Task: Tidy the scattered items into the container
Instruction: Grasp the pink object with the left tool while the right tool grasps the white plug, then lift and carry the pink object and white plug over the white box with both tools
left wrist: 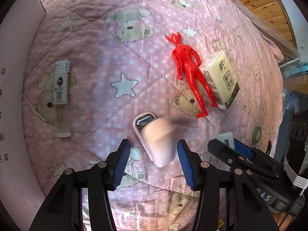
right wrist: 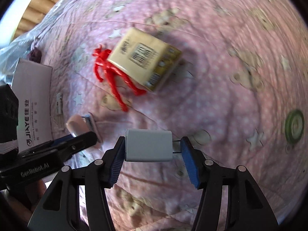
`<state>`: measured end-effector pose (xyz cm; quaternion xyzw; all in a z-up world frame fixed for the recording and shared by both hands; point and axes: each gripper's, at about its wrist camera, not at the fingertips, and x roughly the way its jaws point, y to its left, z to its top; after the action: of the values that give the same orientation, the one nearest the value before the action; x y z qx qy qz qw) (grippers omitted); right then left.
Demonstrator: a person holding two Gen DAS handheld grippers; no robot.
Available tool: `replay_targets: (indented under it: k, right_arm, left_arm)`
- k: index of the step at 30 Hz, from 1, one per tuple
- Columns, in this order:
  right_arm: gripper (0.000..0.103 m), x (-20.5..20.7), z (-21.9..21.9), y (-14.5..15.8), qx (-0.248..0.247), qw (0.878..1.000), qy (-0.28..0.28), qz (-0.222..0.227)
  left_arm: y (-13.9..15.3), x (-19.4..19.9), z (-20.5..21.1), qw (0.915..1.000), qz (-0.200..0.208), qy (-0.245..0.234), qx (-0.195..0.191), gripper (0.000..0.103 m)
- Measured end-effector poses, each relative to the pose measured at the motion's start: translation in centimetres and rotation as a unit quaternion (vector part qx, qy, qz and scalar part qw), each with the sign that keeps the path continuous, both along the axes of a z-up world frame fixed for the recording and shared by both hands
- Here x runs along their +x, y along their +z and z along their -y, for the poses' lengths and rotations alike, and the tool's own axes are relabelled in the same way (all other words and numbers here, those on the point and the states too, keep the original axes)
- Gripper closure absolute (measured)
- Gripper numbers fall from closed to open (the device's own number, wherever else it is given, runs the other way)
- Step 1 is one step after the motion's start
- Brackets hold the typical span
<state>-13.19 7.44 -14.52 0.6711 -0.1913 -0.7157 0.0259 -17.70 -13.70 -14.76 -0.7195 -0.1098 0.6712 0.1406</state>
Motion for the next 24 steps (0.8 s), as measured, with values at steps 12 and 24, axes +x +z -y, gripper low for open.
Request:
replay_targets:
  k: [12, 24]
  right_arm:
    - [0.043, 1.3, -0.7, -0.4, -0.015, 1.0, -0.008, -0.006]
    - [0.043, 1.7, 0.0, 1.3, -0.015, 0.999, -0.003, -0.029]
  left_arm:
    - [0.5, -0.4, -0.6, 0.9976, -0.038, -0.031, -0.048, 0.076]
    - [3.6, 0.2, 0.8, 0.9953, -0.076, -0.045, -0.041, 0.076]
